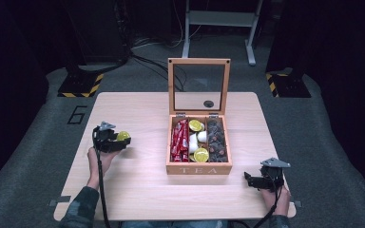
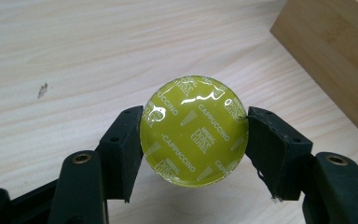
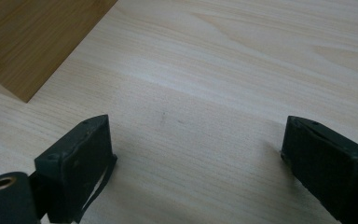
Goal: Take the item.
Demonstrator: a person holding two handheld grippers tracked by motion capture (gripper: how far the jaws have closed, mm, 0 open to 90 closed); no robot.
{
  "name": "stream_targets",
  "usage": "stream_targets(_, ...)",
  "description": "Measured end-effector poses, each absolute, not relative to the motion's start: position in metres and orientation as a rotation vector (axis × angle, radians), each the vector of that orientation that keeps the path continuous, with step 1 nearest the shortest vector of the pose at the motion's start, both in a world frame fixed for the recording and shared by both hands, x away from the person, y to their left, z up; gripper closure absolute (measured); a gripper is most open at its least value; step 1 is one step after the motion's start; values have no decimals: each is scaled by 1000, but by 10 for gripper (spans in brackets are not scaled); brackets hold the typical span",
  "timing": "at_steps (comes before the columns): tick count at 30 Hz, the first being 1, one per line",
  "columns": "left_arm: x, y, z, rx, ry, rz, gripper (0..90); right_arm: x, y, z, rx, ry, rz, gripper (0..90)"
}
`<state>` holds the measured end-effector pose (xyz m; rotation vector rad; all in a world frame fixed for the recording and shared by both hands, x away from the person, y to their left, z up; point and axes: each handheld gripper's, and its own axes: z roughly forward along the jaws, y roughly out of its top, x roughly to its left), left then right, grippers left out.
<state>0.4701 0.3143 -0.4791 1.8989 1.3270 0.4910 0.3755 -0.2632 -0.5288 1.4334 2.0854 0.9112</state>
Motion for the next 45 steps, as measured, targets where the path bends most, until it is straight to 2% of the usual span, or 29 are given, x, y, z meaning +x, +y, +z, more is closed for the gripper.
stream_targets(16,480,322,-503,1873,1413,374,385,375,-263,-529,1434,2084,911,80)
stream_targets(24,481,322,-503,1889,1408,377,383,375,-263,-529,1434,2084,911,80)
stream_targets(27,481,321,-501,1906,1400,414,377,376,-263,-529,1429,2083,910,80)
stream_targets(35,467,320,-479,1900,1374,481,216,375,-263,-529,1434,2082,910,80)
stream_targets(40,456,324,-467,1871,1353,505,158,375,-263,-529,1435,2082,911,80)
stream_targets(45,441,329,-456,1857,1318,530,137,375,-263,-529,1434,2082,910,80)
